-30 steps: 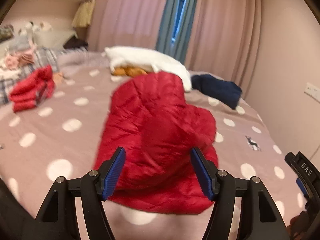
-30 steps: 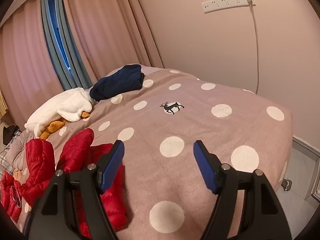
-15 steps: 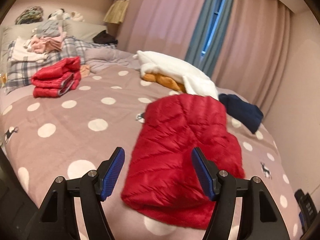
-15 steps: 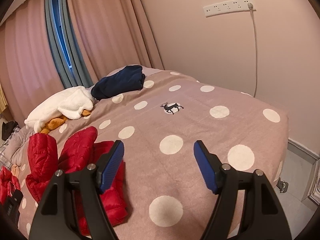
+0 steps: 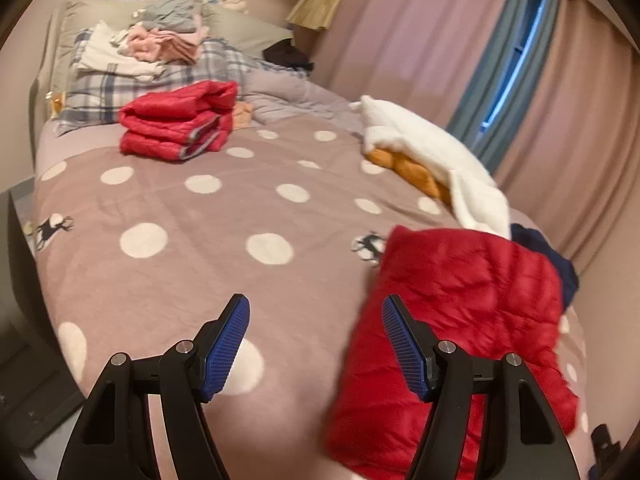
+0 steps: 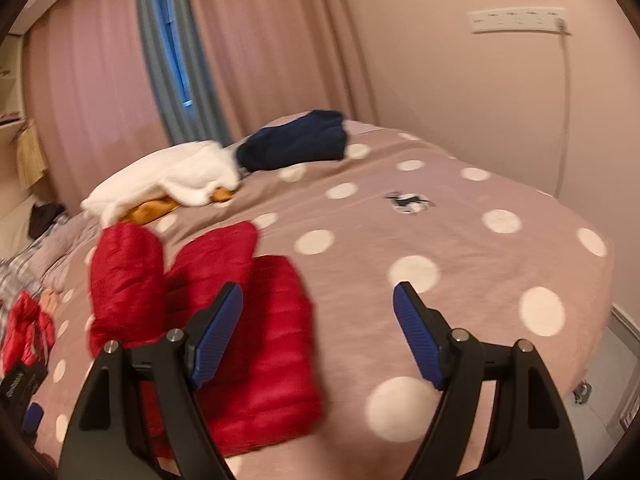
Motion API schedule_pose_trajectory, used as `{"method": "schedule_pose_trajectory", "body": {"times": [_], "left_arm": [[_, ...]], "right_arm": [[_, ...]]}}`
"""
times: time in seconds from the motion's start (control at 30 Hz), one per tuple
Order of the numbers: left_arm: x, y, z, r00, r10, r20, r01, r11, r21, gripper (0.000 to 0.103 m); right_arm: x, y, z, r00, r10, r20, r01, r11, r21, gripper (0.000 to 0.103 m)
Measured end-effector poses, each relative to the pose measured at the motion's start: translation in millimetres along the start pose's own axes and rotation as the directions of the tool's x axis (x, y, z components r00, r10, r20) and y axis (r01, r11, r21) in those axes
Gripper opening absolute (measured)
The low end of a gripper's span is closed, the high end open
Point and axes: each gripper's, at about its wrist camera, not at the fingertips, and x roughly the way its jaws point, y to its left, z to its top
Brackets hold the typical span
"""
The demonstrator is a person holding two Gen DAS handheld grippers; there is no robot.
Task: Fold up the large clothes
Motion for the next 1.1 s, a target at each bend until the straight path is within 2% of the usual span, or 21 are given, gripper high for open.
{"method": "schedule_pose_trajectory", "body": {"times": [0.17,0.33,0.43,0.57,0.7,0.87,0.97,1.1], "left_arm": [[5,15,4,0.996,0.086,0.036,-0.085,0.995,-0.044,0.068],[15,20,7,0.996,0.092,0.011,-0.092,0.995,-0.048,0.068],[18,21,7,0.996,0.094,0.005,-0.094,0.995,-0.042,0.068],[21,22,7,0.996,0.088,-0.007,-0.088,0.995,-0.052,0.068],[23,21,5,0.996,0.082,-0.023,-0.083,0.995,-0.059,0.068],[25,14,1,0.998,0.058,-0.034,-0.060,0.998,-0.036,0.068],[28,9,-2,0.997,0.057,-0.053,-0.058,0.998,-0.021,0.068],[28,3,-6,0.997,0.054,-0.054,-0.054,0.999,0.005,0.068]], "right_arm": [[2,47,1,0.993,0.115,0.004,-0.115,0.990,-0.084,0.080],[15,98,6,0.978,0.211,0.001,-0.209,0.970,-0.129,0.080],[34,122,1,0.973,0.231,-0.020,-0.231,0.957,-0.178,0.077],[70,126,-18,0.986,0.144,-0.082,-0.159,0.961,-0.224,0.063],[95,98,-29,0.989,0.077,-0.128,-0.102,0.976,-0.195,0.063],[113,75,-35,0.991,0.013,-0.136,-0.040,0.980,-0.197,0.064],[123,63,-41,0.985,0.031,-0.172,-0.060,0.984,-0.167,0.063],[131,57,-50,0.990,-0.020,-0.141,-0.010,0.978,-0.210,0.067]]}}
